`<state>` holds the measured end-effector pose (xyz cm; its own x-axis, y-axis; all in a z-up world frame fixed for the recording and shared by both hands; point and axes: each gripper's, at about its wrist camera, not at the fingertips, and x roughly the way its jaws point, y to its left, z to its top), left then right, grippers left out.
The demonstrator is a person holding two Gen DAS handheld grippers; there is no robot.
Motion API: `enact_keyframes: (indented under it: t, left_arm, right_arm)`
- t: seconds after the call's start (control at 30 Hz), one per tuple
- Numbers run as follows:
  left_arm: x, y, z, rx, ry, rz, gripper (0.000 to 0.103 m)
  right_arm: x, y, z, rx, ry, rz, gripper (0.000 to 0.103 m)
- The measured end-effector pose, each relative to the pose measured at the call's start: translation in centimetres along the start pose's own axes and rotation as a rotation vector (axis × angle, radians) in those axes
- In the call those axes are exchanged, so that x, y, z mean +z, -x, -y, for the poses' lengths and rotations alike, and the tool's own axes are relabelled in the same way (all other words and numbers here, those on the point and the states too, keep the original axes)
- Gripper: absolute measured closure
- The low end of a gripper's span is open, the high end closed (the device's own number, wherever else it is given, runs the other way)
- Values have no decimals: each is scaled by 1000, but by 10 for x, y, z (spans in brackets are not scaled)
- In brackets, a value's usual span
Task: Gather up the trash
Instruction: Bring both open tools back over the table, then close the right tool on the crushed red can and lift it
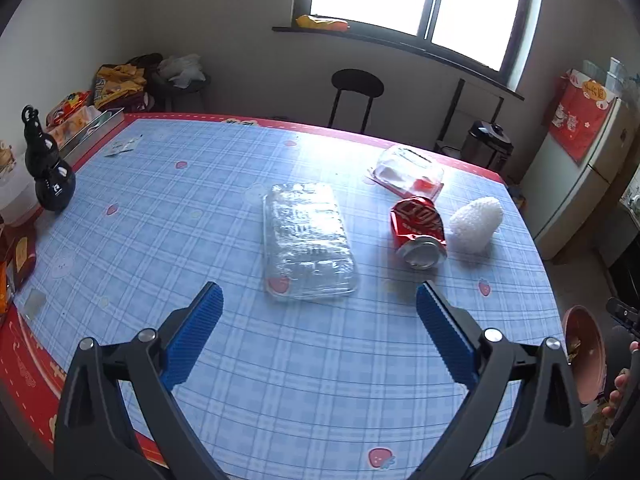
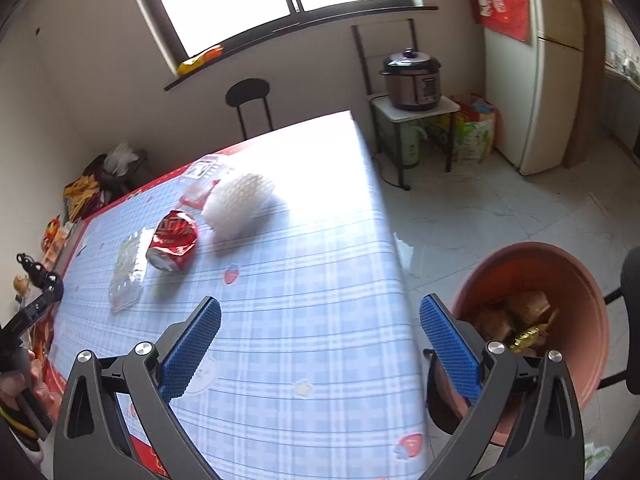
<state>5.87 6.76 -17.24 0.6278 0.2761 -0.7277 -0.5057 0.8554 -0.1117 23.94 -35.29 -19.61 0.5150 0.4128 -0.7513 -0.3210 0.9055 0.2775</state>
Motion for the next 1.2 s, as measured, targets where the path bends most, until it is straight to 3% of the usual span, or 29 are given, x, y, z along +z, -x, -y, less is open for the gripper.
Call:
enact_keyframes:
  t: [0.37, 0.67, 0.83, 1.03, 1.1, 1.17, 1.2]
  left_arm:
    - [1, -23, -88, 36, 89, -25, 7]
    - [6, -50, -130, 8, 118, -47, 8]
    - [11, -57, -138, -28, 130, -48, 8]
    - [15, -65, -143, -59, 115, -56, 8]
    - [15, -68, -144, -66, 118, -58, 8]
    - [16, -72, -145, -73, 124, -62, 8]
    - [16, -74, -145, -77, 125, -65, 8]
  right_arm:
    - [29, -104, -159, 99, 293, -150, 6]
    - [53, -200, -263, -34, 350, -206, 6]
    - [54, -237, -290, -144, 352, -242, 6]
    - [48, -265, -290, -258, 319, -313, 6]
    - [44, -268, -286, -262, 327, -335, 12]
    - [42, -268, -282, -263, 321, -351, 30]
    - [42, -265, -278, -255, 306, -353, 33]
